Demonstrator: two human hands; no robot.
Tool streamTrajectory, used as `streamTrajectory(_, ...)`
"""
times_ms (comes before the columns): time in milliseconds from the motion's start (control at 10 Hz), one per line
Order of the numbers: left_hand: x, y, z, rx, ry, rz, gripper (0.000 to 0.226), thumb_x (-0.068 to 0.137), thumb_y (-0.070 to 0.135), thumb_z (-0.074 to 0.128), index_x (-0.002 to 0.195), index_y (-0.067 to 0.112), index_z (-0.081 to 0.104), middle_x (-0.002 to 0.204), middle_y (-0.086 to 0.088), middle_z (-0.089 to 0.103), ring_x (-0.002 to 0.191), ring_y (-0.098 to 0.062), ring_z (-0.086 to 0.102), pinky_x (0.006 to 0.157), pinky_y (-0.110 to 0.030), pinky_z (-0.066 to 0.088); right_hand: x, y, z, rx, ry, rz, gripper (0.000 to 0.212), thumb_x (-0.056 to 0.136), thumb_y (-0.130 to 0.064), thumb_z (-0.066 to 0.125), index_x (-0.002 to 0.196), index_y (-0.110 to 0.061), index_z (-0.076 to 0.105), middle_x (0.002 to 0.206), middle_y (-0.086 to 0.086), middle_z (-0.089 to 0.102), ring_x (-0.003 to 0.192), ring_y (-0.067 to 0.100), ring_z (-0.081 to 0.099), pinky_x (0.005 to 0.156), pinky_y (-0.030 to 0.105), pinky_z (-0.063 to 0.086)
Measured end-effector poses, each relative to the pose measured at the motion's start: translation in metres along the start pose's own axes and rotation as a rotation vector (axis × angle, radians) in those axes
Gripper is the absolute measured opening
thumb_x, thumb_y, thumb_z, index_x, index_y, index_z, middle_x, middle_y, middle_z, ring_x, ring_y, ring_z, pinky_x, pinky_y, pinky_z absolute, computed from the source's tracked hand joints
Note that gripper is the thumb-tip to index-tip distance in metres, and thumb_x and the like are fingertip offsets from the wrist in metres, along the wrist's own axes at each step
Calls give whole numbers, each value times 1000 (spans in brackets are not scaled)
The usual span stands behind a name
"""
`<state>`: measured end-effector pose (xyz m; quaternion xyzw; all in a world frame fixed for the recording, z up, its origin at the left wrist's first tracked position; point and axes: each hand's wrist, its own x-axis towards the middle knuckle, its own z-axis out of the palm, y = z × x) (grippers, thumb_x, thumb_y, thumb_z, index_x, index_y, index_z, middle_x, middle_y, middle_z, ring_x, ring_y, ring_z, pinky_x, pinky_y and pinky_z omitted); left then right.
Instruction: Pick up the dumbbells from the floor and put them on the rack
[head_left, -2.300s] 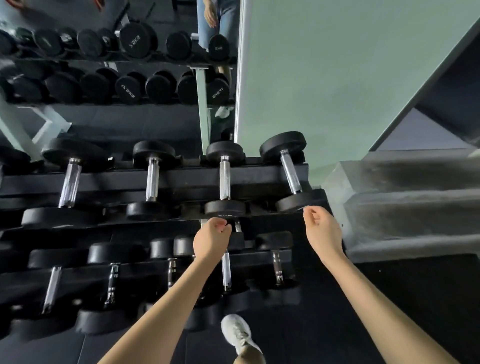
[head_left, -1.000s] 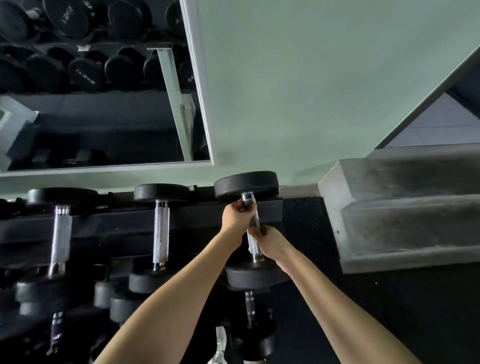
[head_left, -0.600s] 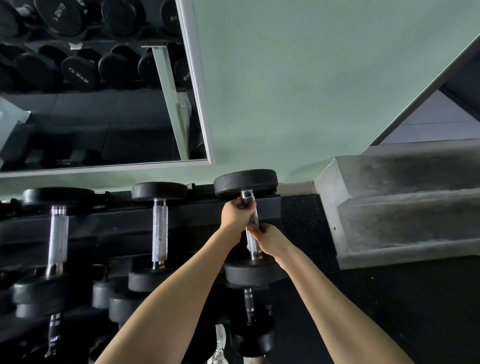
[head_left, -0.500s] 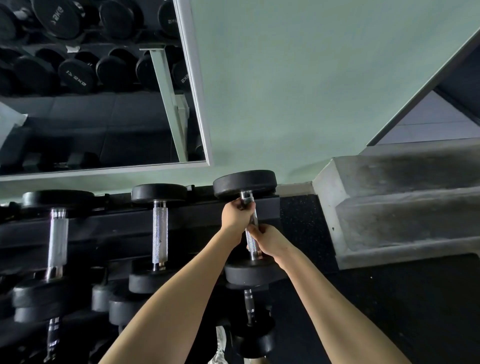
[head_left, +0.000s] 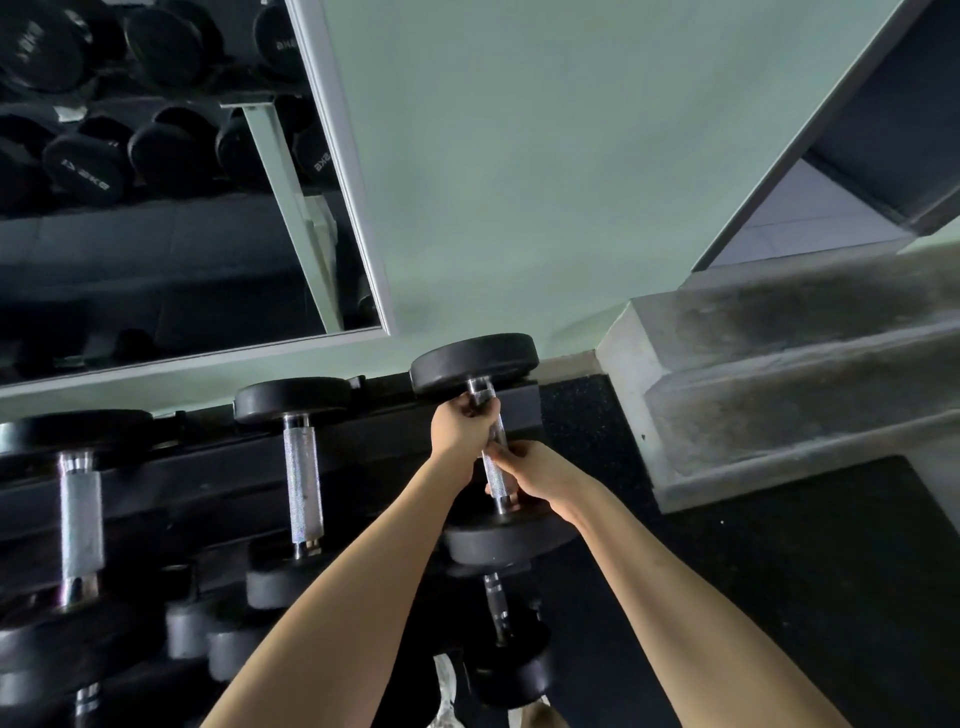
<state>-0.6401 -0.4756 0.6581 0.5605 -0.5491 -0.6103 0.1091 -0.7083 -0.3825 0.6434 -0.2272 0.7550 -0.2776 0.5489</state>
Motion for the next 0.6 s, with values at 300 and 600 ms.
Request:
streamTrajectory(300,-15,3,-2,185,74,-6,26,86,34,59,86,10,69,78,-5,65,79,-28,64,74,-37,56,-22,-7,-10,-216,124,-176,38,95,-41,46,64,-19,48,69,1,55,66,18,51,64,33,39)
streamTrajectory(600,-76,69,13,646,301,72,32,89,32,55,75,5,66,70,-5,59,80,-32,61,64,-27,38,-143,-9,-193,-185,315,-546,21,93,-24,57,79,-12,68,67,0,68,54,1,61,61,22,51)
